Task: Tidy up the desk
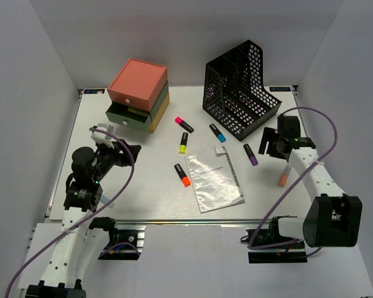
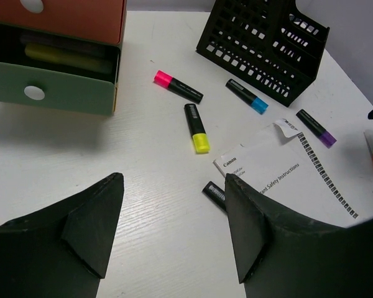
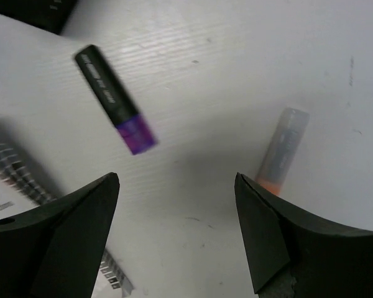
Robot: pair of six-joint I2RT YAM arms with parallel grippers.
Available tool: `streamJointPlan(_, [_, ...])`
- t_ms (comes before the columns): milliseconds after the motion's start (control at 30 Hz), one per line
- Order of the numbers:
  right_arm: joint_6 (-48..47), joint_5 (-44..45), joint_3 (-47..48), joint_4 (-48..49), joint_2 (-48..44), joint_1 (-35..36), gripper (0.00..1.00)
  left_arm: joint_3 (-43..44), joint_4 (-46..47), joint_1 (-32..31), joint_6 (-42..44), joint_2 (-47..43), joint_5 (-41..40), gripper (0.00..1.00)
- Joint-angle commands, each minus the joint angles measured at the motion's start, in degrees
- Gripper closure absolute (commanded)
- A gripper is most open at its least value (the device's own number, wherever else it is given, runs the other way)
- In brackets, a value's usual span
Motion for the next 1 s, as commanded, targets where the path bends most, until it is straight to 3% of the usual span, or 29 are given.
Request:
streamJointPlan(0, [5.2,10.3,1.9,-4.2,1.0,-1.0,0.19,-0.4,0.5,-0.2,0.0,0.0,1.5,0.24])
streamJointPlan(200, [7.3,18.0,-0.7,-3.0,-0.7,-2.4,0.19,-0.4,0.4,-0.2,0.0,-0.1,2.1,0.24])
streamJointPlan(533, [6.1,19.9,-3.9,-0.7,3.9,-7.5,0.2,-0.6,0.9,-0.2,0.0,-1.3,3.1,0.24])
streamJointPlan(967, [3.8,14.4,-8.4,4.4,7.9,-12.6,0.24,-0.7,1.2,-0.2,0.1,-1.5,3.8,0.23])
